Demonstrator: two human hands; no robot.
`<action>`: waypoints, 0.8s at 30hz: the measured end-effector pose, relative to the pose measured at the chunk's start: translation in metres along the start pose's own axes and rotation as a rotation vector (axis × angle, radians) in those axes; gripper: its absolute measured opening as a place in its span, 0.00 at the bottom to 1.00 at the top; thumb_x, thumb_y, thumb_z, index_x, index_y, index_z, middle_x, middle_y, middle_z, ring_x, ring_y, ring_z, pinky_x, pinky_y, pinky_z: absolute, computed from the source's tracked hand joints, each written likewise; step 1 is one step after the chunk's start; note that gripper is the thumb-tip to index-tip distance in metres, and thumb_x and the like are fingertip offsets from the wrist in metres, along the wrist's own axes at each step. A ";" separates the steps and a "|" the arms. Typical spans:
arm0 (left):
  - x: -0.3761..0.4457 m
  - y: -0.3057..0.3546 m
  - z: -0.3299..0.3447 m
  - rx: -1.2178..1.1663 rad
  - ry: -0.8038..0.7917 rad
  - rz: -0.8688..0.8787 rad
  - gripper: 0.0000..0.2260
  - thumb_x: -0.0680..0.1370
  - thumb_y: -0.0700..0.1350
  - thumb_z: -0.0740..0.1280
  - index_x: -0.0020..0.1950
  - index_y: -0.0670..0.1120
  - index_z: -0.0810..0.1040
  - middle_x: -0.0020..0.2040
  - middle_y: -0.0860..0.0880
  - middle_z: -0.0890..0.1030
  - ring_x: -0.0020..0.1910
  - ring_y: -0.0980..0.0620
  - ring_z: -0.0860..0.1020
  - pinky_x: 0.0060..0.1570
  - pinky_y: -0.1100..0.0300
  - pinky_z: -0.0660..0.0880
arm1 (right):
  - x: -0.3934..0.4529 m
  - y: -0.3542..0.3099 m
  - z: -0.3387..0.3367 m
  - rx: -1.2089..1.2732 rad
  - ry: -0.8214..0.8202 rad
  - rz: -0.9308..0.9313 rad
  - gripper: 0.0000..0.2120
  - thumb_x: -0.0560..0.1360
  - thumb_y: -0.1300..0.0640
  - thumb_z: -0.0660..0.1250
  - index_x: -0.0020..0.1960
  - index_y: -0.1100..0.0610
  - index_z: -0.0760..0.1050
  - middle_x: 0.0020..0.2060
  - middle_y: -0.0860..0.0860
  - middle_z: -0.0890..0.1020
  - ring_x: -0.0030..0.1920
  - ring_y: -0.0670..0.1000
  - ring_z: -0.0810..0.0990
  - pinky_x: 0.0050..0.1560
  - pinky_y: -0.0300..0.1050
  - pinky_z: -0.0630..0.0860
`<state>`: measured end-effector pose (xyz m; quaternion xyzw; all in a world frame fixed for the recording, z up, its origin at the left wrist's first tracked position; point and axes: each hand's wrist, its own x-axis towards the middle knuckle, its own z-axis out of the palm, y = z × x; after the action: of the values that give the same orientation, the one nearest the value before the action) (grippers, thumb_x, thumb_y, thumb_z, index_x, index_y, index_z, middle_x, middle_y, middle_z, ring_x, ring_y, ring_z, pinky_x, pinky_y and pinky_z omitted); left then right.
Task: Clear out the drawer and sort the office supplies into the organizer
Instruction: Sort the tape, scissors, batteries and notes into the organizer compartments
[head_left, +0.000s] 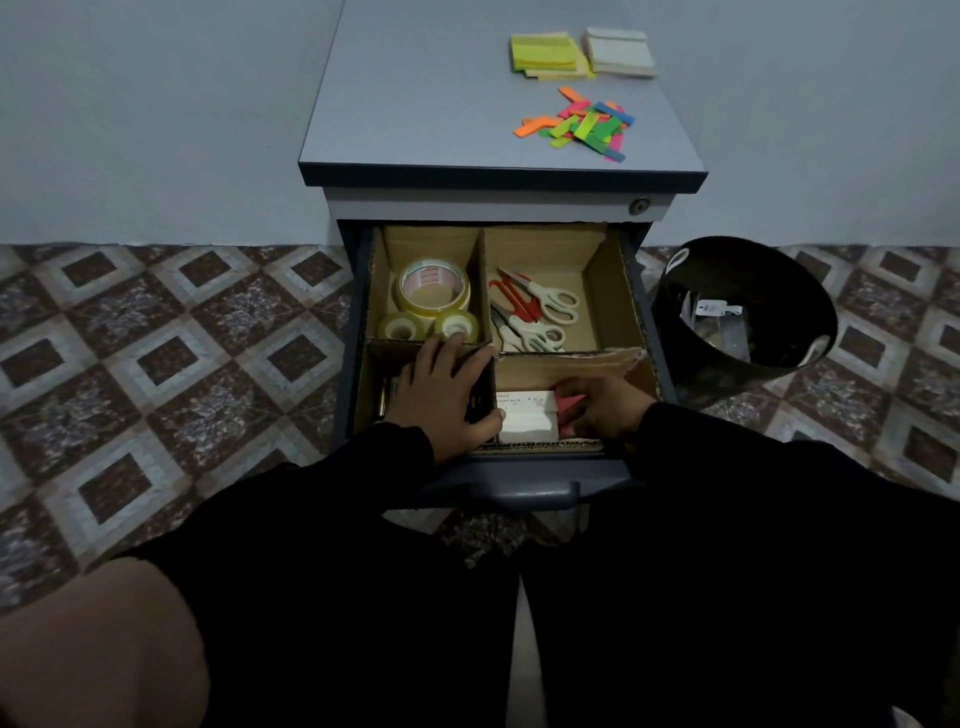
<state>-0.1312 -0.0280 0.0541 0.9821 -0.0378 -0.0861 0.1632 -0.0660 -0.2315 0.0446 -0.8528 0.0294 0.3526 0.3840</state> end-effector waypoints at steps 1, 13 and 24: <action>0.000 0.000 0.000 0.000 0.002 0.001 0.33 0.76 0.59 0.62 0.76 0.56 0.50 0.78 0.50 0.47 0.76 0.46 0.42 0.71 0.44 0.50 | -0.001 -0.001 -0.001 -0.019 -0.008 -0.007 0.23 0.70 0.79 0.61 0.64 0.68 0.69 0.35 0.57 0.77 0.34 0.52 0.75 0.45 0.49 0.76; 0.000 0.000 -0.001 0.017 -0.002 -0.003 0.34 0.75 0.62 0.60 0.76 0.57 0.50 0.77 0.50 0.48 0.76 0.46 0.43 0.71 0.44 0.49 | 0.004 -0.004 -0.003 -0.399 -0.017 -0.234 0.29 0.66 0.68 0.74 0.65 0.57 0.73 0.54 0.52 0.78 0.47 0.47 0.72 0.38 0.25 0.67; 0.000 0.000 -0.002 0.014 -0.010 -0.005 0.34 0.73 0.64 0.56 0.76 0.58 0.50 0.77 0.51 0.48 0.76 0.47 0.43 0.71 0.44 0.49 | 0.006 -0.012 -0.001 -0.702 -0.062 -0.384 0.29 0.71 0.63 0.71 0.69 0.50 0.69 0.57 0.53 0.77 0.47 0.44 0.67 0.43 0.30 0.60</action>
<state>-0.1314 -0.0278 0.0560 0.9829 -0.0367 -0.0914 0.1558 -0.0572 -0.2221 0.0489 -0.9111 -0.2644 0.2886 0.1291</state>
